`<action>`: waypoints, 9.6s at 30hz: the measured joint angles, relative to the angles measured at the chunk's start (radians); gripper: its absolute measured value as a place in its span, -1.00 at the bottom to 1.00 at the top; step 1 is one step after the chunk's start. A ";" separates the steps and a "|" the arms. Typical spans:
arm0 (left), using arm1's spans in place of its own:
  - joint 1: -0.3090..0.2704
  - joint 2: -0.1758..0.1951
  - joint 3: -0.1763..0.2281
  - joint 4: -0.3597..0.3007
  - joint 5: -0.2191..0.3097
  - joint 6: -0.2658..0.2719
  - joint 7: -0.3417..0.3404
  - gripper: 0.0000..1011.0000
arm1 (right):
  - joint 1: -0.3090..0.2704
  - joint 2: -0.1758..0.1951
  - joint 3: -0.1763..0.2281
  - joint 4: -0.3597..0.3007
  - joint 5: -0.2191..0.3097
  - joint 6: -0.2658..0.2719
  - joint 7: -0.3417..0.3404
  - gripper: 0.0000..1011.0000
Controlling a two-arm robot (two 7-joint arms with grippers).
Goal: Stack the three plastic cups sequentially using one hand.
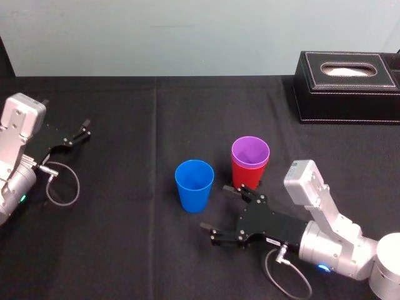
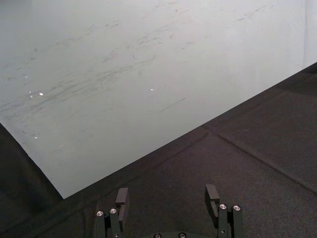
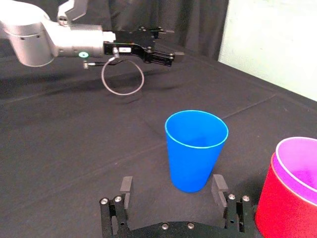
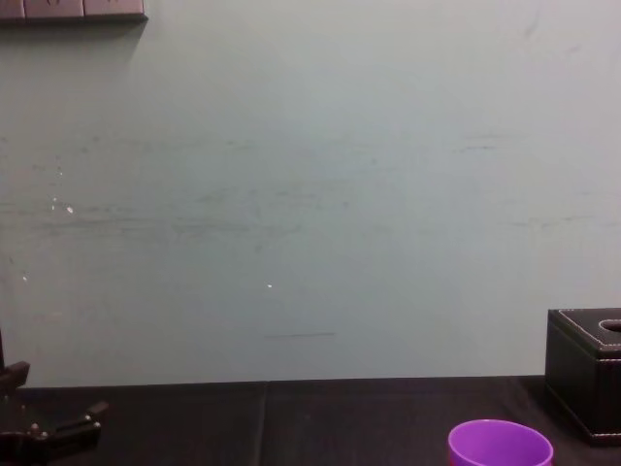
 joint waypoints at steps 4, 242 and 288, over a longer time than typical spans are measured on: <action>0.000 0.000 0.000 0.000 0.000 0.000 0.000 0.99 | 0.016 -0.026 -0.005 0.022 -0.009 0.012 -0.009 0.98; 0.000 0.000 0.000 0.000 0.000 0.000 0.000 0.99 | -0.011 -0.105 0.292 0.066 -0.044 0.023 -0.306 0.99; 0.000 0.000 0.000 0.000 0.000 0.000 0.000 0.99 | -0.011 -0.103 0.291 0.064 -0.042 0.023 -0.308 0.99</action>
